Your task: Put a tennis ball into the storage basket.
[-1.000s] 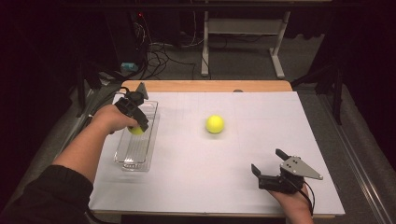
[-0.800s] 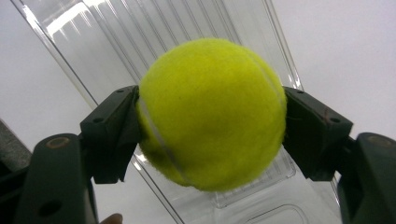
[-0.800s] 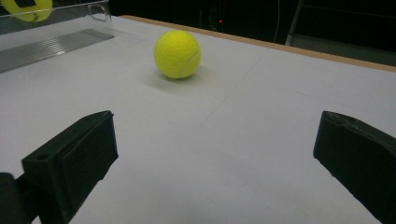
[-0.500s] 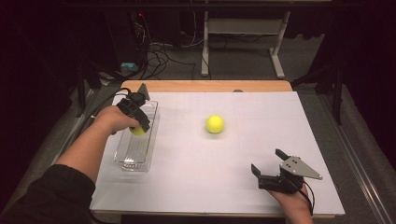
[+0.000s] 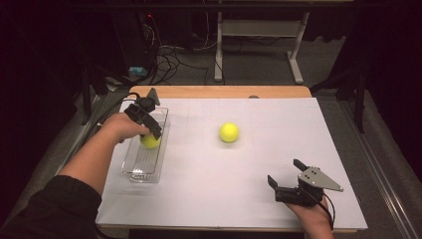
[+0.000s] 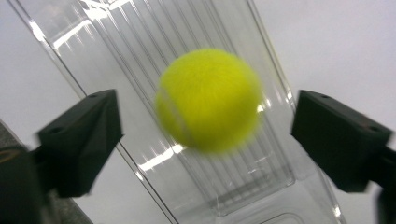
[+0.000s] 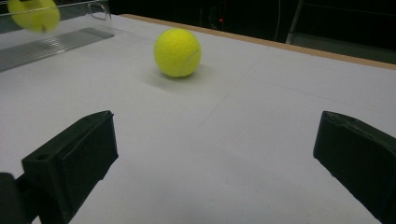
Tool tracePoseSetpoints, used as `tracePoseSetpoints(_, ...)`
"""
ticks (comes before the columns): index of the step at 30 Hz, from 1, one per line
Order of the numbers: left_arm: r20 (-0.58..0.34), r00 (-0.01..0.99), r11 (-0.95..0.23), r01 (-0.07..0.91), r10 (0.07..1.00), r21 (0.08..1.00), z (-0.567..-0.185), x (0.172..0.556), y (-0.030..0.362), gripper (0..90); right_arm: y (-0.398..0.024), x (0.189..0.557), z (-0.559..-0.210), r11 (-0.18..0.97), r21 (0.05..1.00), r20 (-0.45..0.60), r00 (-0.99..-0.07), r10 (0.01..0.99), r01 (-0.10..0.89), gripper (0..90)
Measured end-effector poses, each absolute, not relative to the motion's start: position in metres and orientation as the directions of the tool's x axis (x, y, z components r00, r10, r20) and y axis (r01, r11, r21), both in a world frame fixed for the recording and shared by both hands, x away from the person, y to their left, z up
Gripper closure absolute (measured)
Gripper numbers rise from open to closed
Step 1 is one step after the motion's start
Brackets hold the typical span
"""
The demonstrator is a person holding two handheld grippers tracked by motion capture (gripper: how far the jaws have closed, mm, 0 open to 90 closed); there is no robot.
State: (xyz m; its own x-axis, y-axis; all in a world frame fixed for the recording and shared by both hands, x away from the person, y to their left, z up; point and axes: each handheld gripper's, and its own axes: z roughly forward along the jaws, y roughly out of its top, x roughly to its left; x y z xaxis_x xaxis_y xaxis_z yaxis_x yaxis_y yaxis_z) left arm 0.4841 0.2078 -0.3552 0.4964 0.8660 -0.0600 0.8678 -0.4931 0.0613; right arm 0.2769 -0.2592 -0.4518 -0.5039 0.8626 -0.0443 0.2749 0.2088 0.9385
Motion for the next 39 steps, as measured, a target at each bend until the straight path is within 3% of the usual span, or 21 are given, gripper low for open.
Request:
tracePoseSetpoints(2,-0.073,0.501,-0.496,0.865,0.863,0.068,-0.351,0.484,0.208,0.6,-0.259,0.277,-0.452,0.21,0.938,-0.045,-0.503,0.863,0.276,0.0)
tracePoseSetpoints(28,-0.052,0.519,-0.515,0.854,0.853,0.065,-0.349,0.477,0.199,0.7,-0.259,0.277,-0.451,0.213,0.939,-0.05,-0.504,0.862,0.27,0.0)
tracePoseSetpoints(39,-0.05,0.556,-0.554,0.831,0.829,0.054,-0.354,0.471,0.178,0.7,-0.259,0.277,-0.451,0.213,0.939,-0.051,-0.504,0.862,0.271,0.0)
